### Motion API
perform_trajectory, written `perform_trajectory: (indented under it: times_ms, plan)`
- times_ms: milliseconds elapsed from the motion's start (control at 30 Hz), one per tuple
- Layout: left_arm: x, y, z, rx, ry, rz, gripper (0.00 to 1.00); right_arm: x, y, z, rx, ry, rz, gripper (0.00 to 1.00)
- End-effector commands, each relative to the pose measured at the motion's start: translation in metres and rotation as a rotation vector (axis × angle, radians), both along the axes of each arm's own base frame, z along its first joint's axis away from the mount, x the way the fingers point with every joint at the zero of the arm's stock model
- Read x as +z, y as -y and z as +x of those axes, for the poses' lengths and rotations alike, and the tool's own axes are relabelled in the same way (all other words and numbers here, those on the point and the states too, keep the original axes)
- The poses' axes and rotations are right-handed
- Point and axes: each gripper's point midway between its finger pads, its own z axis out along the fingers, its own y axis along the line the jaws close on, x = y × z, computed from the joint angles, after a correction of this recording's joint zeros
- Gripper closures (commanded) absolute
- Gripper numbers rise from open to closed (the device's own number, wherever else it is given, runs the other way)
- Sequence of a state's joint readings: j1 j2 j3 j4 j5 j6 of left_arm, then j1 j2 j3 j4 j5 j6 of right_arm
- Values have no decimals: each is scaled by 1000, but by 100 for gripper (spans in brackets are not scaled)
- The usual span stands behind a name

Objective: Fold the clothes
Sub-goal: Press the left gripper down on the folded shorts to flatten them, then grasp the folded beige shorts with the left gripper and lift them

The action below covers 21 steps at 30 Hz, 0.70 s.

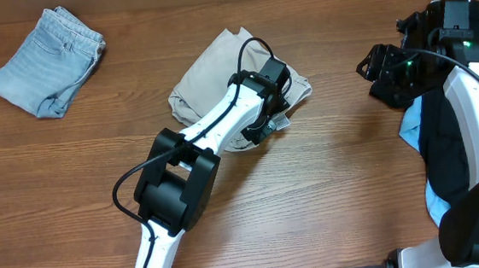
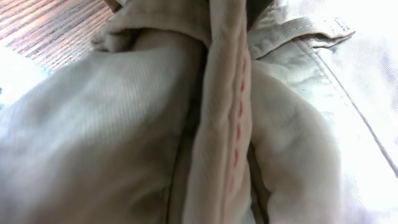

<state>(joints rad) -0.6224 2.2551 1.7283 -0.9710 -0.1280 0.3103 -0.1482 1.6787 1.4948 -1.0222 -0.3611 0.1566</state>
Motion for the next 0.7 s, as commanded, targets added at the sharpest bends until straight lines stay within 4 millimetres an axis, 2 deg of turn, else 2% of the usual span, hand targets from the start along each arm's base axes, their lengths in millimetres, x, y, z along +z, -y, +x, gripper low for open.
perform_trajectory:
  times_ms: [0,167,667]
  plan:
    - [-47,-18,-27,82,-120,72,96,-1,1,0,1,0,-10,30]
    - [-25,-14,-15,163,-101,55,96,-2,4,0,-6,-2,-25,30]
    - [65,7,23,208,-4,-28,96,-2,4,0,-6,-2,-27,30]
